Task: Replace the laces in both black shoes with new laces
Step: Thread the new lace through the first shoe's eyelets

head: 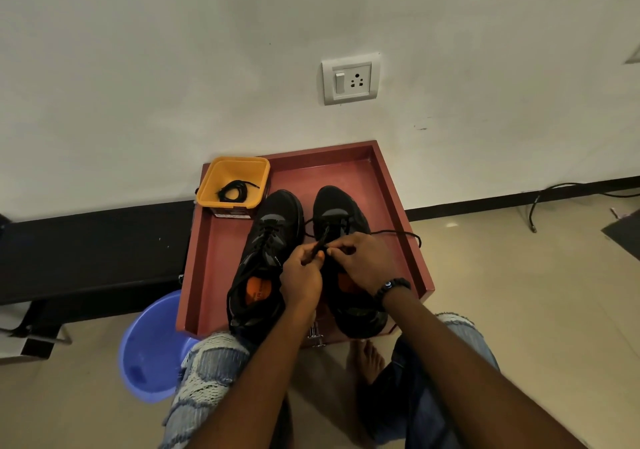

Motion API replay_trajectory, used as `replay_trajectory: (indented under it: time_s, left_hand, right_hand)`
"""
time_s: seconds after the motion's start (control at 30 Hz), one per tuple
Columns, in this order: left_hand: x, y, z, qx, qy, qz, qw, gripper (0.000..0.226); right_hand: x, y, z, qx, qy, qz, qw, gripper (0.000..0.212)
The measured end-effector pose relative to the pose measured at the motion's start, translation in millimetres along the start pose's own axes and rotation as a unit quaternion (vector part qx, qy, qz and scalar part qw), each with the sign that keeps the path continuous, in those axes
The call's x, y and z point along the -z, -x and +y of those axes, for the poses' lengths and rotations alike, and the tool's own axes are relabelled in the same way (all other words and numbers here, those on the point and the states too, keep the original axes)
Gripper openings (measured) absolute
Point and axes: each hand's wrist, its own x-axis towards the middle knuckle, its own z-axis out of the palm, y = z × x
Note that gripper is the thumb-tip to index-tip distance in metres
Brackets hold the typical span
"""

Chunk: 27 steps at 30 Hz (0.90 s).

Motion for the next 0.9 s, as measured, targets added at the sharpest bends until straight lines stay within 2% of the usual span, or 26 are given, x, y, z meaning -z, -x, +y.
replay_trajectory:
  time_s: [0.33, 0.57, 0.77, 0.9]
  left_hand:
    - [-1, 1, 1, -0.013, -0.001, -0.009, 1.000, 0.016]
    - [-1, 3, 3, -0.015, -0.001, -0.009, 1.000, 0.019]
    - [0, 5, 2, -0.064, -0.056, -0.012, 0.996, 0.018]
    - [-1, 9, 4, -0.106, -0.099, -0.023, 0.989, 0.022]
  right_hand:
    - [10, 4, 11, 0.049, -0.026, -0.031, 0.998, 0.019]
    - [7, 2, 7, 0.005, -0.061, -0.006, 0.998, 0.017]
    - [1, 1, 5, -0.005, 0.023, 0.034, 0.999, 0.018]
    - [3, 4, 0, 0.038, 0.102, 0.057, 0.992, 0.018]
